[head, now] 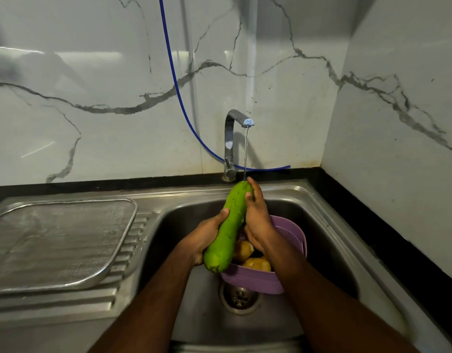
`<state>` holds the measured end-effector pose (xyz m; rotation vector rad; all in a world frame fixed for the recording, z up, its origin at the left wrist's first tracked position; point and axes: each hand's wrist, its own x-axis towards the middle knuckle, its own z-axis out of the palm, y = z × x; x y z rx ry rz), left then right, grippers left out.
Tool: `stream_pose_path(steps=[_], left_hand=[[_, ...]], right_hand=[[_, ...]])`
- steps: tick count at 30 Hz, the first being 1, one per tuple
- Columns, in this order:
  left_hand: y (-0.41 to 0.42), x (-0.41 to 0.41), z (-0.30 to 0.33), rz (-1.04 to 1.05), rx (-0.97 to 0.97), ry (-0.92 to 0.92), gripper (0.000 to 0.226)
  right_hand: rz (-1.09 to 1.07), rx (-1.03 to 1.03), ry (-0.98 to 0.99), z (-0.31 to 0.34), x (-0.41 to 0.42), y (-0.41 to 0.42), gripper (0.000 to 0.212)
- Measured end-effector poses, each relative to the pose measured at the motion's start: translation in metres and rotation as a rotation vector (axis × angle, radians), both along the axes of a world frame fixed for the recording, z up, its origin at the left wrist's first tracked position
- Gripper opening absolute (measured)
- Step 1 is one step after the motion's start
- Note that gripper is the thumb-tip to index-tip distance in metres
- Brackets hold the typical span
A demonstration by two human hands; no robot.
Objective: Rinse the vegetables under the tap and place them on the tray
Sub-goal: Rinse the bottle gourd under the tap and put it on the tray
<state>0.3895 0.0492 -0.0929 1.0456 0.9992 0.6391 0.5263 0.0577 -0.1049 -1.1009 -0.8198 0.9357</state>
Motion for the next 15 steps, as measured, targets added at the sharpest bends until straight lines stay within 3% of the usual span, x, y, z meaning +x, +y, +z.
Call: stream_pose_path(steps=[2, 5, 7, 11, 15], left_hand=[[0.000, 0.002, 0.000, 0.022, 0.089, 0.057, 0.042], [-0.003, 0.001, 0.002, 0.078, 0.293, 0.171, 0.037], [0.001, 0.000, 0.001, 0.099, 0.477, 0.338, 0.062], [0.001, 0.000, 0.000, 0.111, 0.715, 0.623, 0.087], [0.004, -0.005, 0.000, 0.094, 0.793, 0.670, 0.097]], right_hand=[[-0.042, -0.009, -0.259, -0.003, -0.001, -0.005, 0.040], [-0.021, -0.018, -0.453, -0.005, -0.005, -0.012, 0.041], [-0.025, -0.034, -0.522, 0.000, -0.007, -0.012, 0.053], [-0.151, -0.078, -0.399, 0.016, -0.015, -0.002, 0.059], [-0.238, -0.013, -0.058, 0.016, -0.015, 0.019, 0.039]])
